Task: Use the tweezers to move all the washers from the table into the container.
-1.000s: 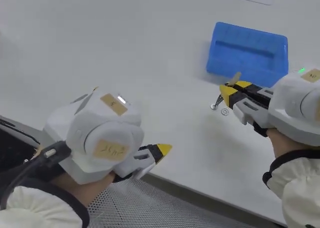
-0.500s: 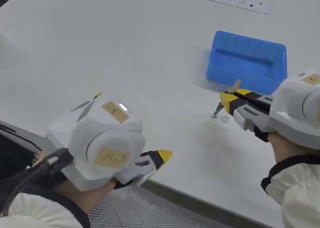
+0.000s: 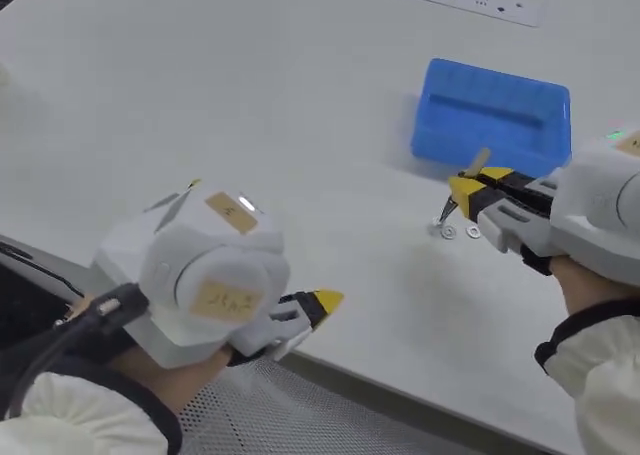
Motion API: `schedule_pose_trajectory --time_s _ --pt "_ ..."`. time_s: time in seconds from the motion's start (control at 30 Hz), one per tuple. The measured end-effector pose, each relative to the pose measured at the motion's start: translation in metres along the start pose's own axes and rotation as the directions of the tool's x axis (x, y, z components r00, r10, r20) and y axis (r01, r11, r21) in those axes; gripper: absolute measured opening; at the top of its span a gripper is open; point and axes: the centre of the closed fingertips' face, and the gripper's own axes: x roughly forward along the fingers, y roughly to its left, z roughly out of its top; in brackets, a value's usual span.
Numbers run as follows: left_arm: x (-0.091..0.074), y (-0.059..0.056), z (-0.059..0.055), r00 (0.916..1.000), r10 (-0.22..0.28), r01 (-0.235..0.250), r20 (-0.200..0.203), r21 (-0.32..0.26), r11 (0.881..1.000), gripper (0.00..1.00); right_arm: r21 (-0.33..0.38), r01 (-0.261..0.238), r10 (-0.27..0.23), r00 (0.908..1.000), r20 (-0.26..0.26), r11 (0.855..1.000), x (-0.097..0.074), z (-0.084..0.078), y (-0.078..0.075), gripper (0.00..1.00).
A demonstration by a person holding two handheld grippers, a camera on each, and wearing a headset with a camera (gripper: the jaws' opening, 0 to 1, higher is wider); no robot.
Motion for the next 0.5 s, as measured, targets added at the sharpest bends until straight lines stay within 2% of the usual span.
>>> schedule_pose_trajectory --time_s 0.23,0.33,0.4,0.5 --pt "0.000 0.000 -0.001 1.0000 -0.001 0.001 -0.004 0.003 1.000 0.93 -0.011 -0.003 0.003 0.9999 0.017 1.000 -0.001 0.010 -0.004 0.01" --pt "0.000 -0.001 -0.001 1.0000 -0.003 0.003 -0.003 0.000 1.000 0.93 -0.011 0.005 -0.005 0.9994 0.033 1.000 -0.002 0.017 -0.009 0.01" --pt "0.000 -0.001 0.002 0.9999 -0.005 0.005 0.012 -0.007 1.000 0.93 -0.010 0.013 -0.013 0.9992 0.039 1.000 -0.001 0.020 -0.013 0.01" --pt "0.000 -0.001 0.001 0.9999 -0.008 0.008 0.008 -0.010 1.000 0.93 -0.005 0.023 -0.023 0.9986 0.048 1.000 0.000 0.025 -0.018 0.01"
